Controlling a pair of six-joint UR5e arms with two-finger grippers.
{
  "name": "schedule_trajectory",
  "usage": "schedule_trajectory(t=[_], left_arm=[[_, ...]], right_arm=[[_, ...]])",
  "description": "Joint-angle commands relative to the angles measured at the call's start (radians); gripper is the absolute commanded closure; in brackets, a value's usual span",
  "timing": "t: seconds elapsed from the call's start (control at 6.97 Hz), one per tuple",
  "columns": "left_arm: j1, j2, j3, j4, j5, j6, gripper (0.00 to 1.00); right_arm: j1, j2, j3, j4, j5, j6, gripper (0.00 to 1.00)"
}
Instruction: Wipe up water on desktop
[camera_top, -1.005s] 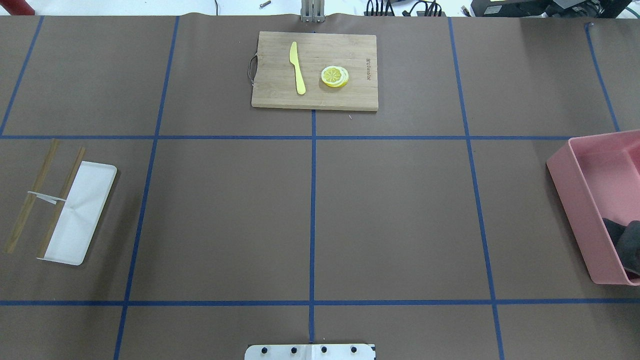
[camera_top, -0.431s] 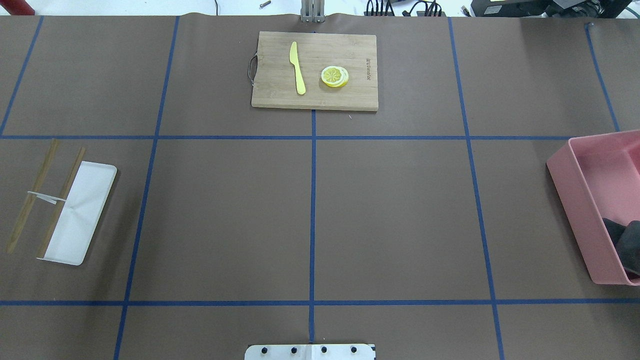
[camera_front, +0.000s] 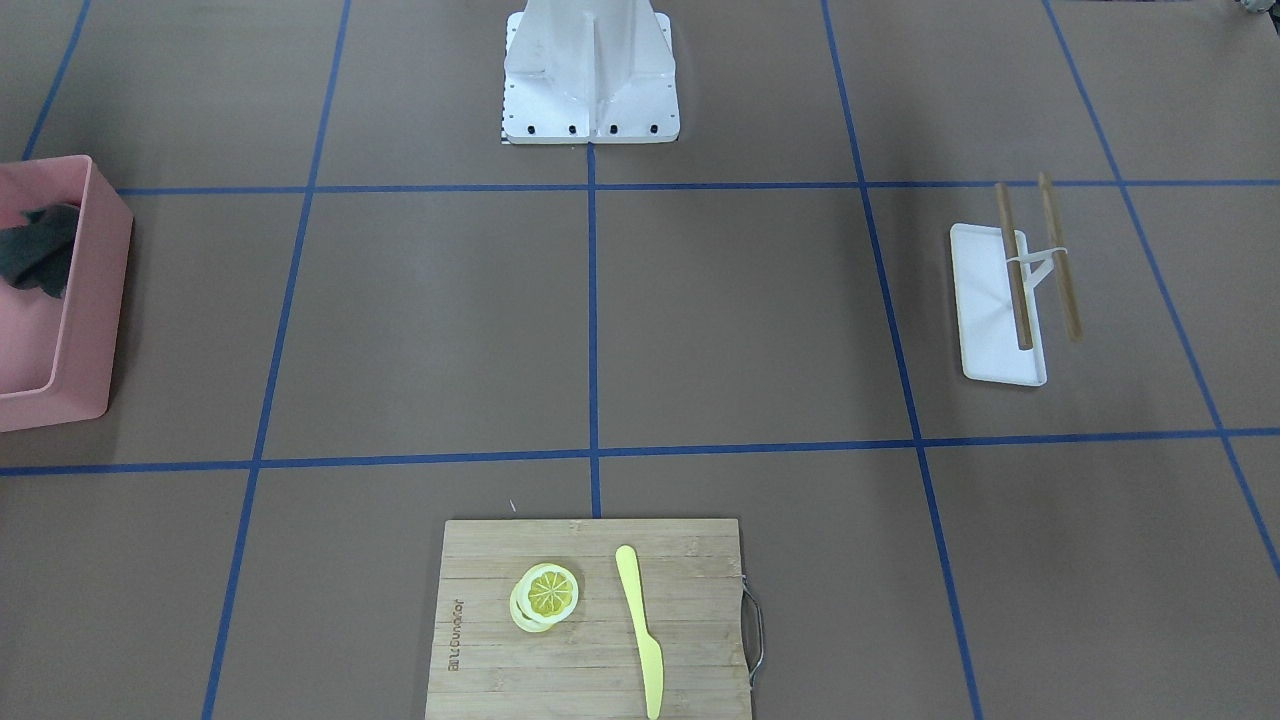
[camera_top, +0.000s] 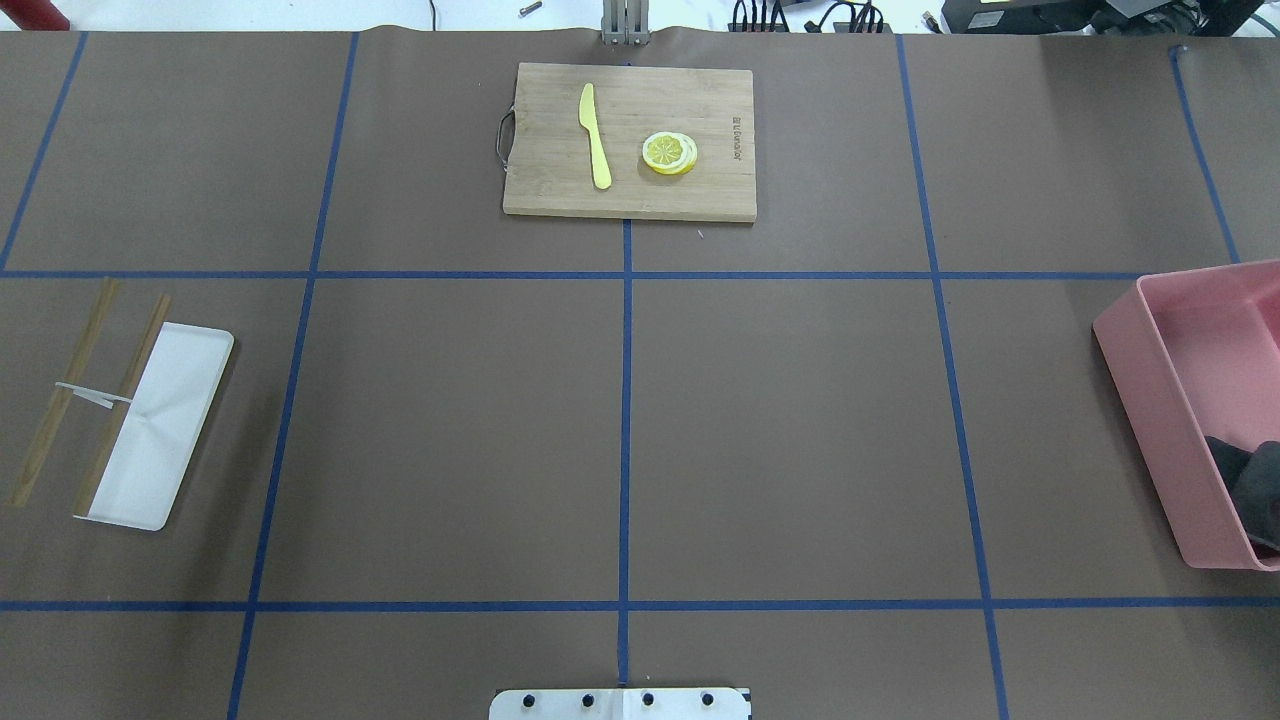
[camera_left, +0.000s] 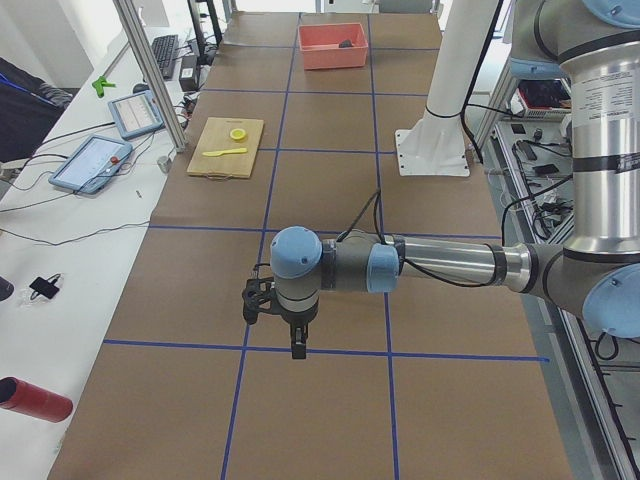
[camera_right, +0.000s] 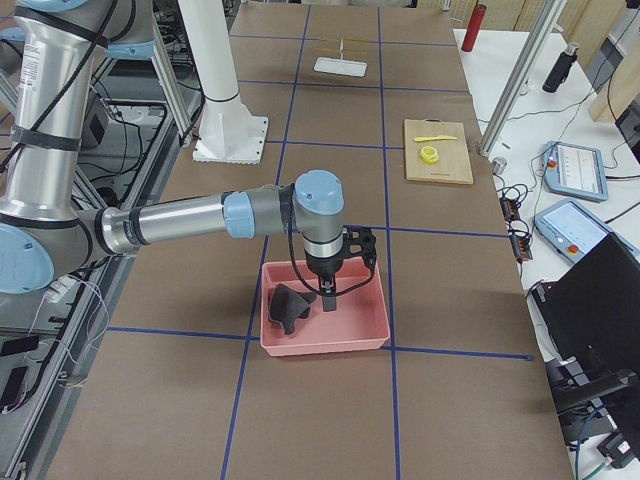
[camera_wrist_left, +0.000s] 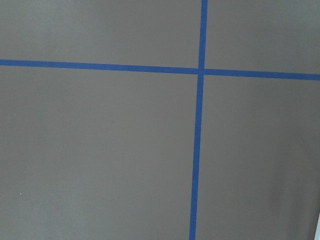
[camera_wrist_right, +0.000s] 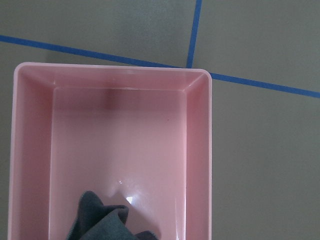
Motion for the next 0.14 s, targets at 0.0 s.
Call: schedule_trajectory(t=[0.0], left_arm=[[0.002, 0.001, 0.000, 0.000, 0.000, 0.000, 0.01]], right_arm=[[0.000, 0.000, 0.015, -0.001, 0.009, 0.000, 0.00]])
